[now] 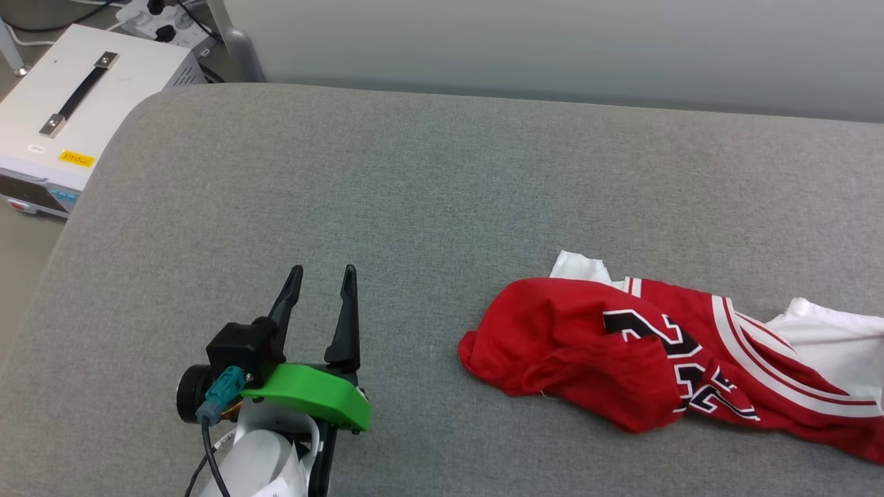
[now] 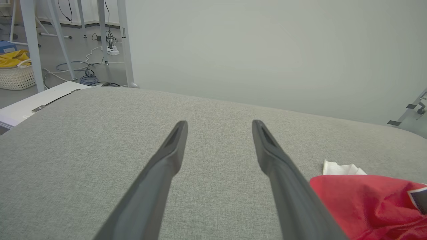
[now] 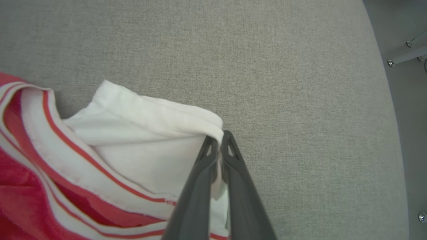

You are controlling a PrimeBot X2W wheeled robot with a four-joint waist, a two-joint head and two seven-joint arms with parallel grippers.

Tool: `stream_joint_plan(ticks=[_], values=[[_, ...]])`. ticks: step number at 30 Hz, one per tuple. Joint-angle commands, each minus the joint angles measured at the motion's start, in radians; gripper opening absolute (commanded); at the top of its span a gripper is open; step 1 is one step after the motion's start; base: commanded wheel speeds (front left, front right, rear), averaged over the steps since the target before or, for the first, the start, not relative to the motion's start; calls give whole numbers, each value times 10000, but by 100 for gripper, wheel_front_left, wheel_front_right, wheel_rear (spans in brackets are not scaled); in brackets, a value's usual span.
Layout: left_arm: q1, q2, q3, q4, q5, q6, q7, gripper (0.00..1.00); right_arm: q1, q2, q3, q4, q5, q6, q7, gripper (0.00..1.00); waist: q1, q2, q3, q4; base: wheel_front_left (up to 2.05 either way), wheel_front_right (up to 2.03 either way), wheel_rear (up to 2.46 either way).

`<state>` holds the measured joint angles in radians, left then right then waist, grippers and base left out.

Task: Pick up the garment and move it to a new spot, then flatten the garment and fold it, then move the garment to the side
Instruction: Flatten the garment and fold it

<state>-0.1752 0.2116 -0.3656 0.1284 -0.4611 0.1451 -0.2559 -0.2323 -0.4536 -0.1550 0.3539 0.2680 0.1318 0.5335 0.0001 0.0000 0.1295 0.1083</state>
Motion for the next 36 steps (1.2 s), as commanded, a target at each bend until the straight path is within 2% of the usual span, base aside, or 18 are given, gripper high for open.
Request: stream_joint_plan(ticks=[1, 4, 6, 7, 9, 10, 14, 21, 28, 32, 36], values=[[-196, -81, 4, 68, 116, -4, -54, 100, -183, -46, -27, 335, -77, -11, -336, 0, -1, 0, 125, 70, 0, 0, 0], [-214, -133, 21, 154, 116, -14, -55, 100, -253, 131, -66, 1009, -7, -11, -813, 0, -1, 0, 179, 97, 0, 0, 0], [-218, -168, 14, 223, 119, -36, -56, 100, -275, 299, -148, 1502, 164, -11, -1226, 78, -1, 0, 200, 126, 0, 0, 0], [-223, -178, 6, 265, 122, -55, -56, 100, -268, 357, -187, 1709, 198, -11, -1491, 100, -1, 0, 198, 143, 0, 0, 0], [-224, -173, 47, 316, 130, -52, -57, 100, -261, 535, -354, 1972, 313, -11, -2056, 100, -1, 0, 173, 148, 0, 0, 0], [-196, -128, 147, 370, 117, -49, -57, 100, -231, 750, -585, 2119, 227, -11, -3016, 100, -1, 0, 103, 97, 0, 0, 0], [-54, -81, 224, 474, 70, -34, -57, 100, -95, 1121, -904, 2061, -15, -11, -4444, 100, -1, 0, -186, -25, 0, 0, 0], [236, 20, 338, 541, -116, 36, 21, 100, 391, 1741, -1218, 1306, -725, -11, -6107, 100, -1, 0, -686, -264, 0, 0, 0], [476, 276, 369, 469, -169, 112, 281, 100, 1165, 2645, -816, -273, -1104, -11, -6581, 100, -1, 0, -1051, -507, 0, 0, 0], [613, 365, 361, 428, -287, 120, 536, 100, 1938, 3270, -473, -1562, -1306, -11, -6434, 100, -1, 0, -1255, -690, 0, 0, 0], [604, 445, 211, 425, -355, 68, 998, 100, 2685, 3542, -87, -2697, -1412, -11, -6112, 100, -1, 0, -1388, -824, 0, 0, 0]])
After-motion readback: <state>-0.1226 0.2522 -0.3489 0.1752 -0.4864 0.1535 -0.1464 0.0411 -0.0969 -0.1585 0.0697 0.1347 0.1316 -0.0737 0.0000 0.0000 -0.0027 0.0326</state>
